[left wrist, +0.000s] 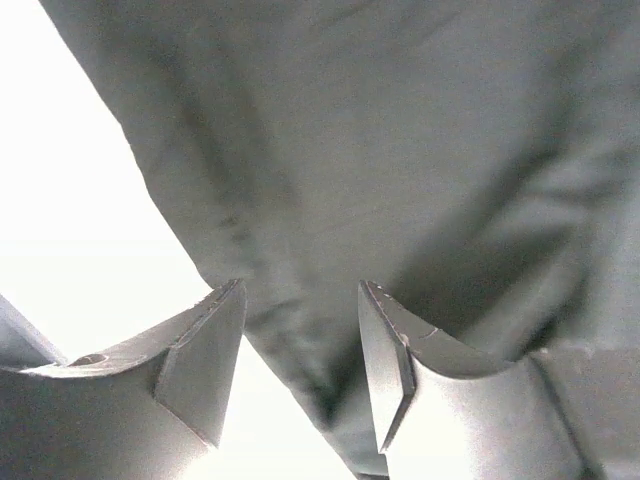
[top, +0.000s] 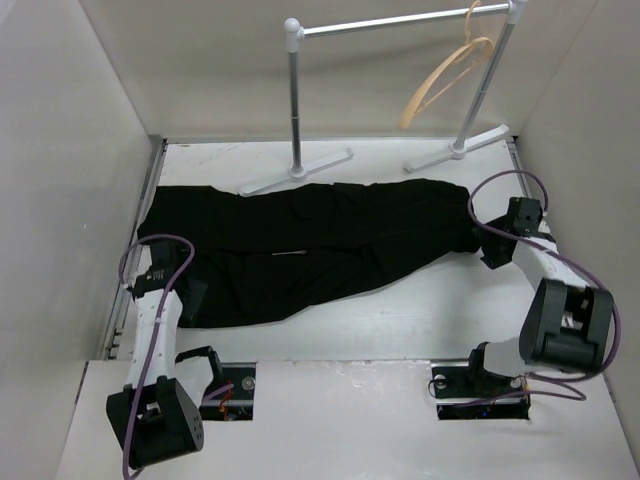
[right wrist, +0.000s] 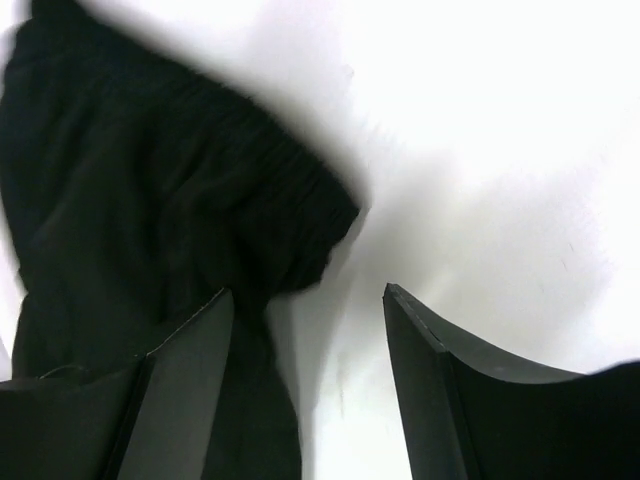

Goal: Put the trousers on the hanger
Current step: Flatten out the trousers at the center of the board.

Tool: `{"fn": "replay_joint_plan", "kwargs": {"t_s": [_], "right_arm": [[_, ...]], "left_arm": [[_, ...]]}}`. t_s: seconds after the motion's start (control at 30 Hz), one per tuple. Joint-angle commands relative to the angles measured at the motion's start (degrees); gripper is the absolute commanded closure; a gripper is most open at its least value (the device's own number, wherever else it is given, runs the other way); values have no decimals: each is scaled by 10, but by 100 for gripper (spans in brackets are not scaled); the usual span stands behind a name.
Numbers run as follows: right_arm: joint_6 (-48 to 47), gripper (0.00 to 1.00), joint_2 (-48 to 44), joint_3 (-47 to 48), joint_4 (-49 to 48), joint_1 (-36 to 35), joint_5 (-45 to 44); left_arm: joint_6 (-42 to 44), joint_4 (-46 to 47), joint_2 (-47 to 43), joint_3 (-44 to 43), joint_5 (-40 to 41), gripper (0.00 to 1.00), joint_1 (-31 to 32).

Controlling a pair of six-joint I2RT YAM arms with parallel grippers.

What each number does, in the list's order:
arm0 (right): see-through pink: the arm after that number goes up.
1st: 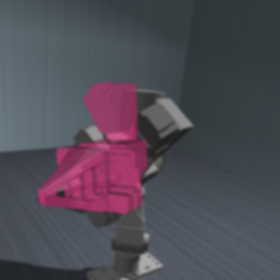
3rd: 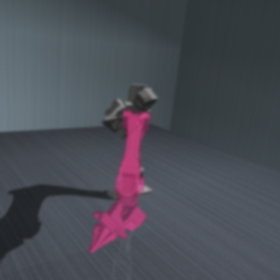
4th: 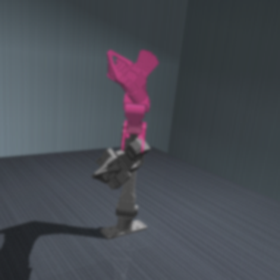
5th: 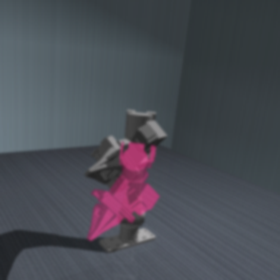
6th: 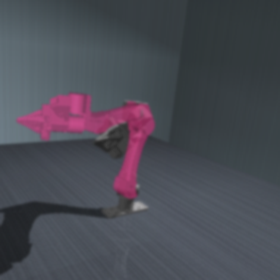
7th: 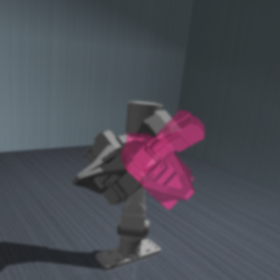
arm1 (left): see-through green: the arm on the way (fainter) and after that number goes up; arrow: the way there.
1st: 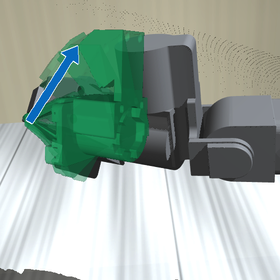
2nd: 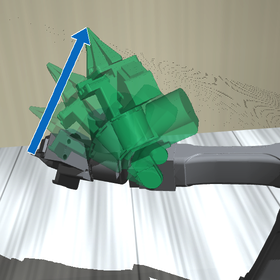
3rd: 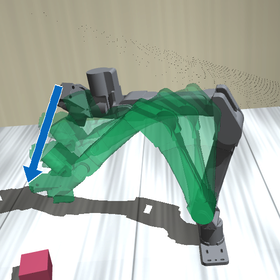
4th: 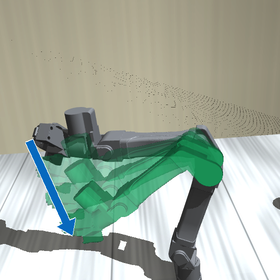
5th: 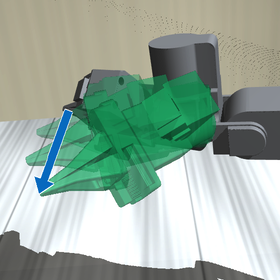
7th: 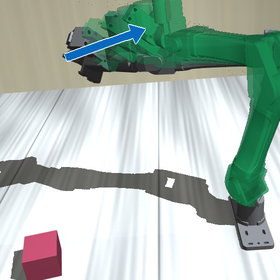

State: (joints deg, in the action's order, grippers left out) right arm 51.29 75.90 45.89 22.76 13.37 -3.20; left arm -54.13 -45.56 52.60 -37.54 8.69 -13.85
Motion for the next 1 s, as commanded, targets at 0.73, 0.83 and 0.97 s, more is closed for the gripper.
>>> {"fn": "replay_joint_plan", "kwargs": {"t_s": [0.73,0.83,0.97], "right_arm": [[14,77,-139,-105,89,51,-158],[8,49,-221,-129,100,48,-189],[-22,28,-258,-84,132,4,-203]], "left_arm": [[-7,59,154,-68,67,100,-77],[-6,22,149,-124,79,100,-75],[4,-17,126,-203,83,98,-63]]}}
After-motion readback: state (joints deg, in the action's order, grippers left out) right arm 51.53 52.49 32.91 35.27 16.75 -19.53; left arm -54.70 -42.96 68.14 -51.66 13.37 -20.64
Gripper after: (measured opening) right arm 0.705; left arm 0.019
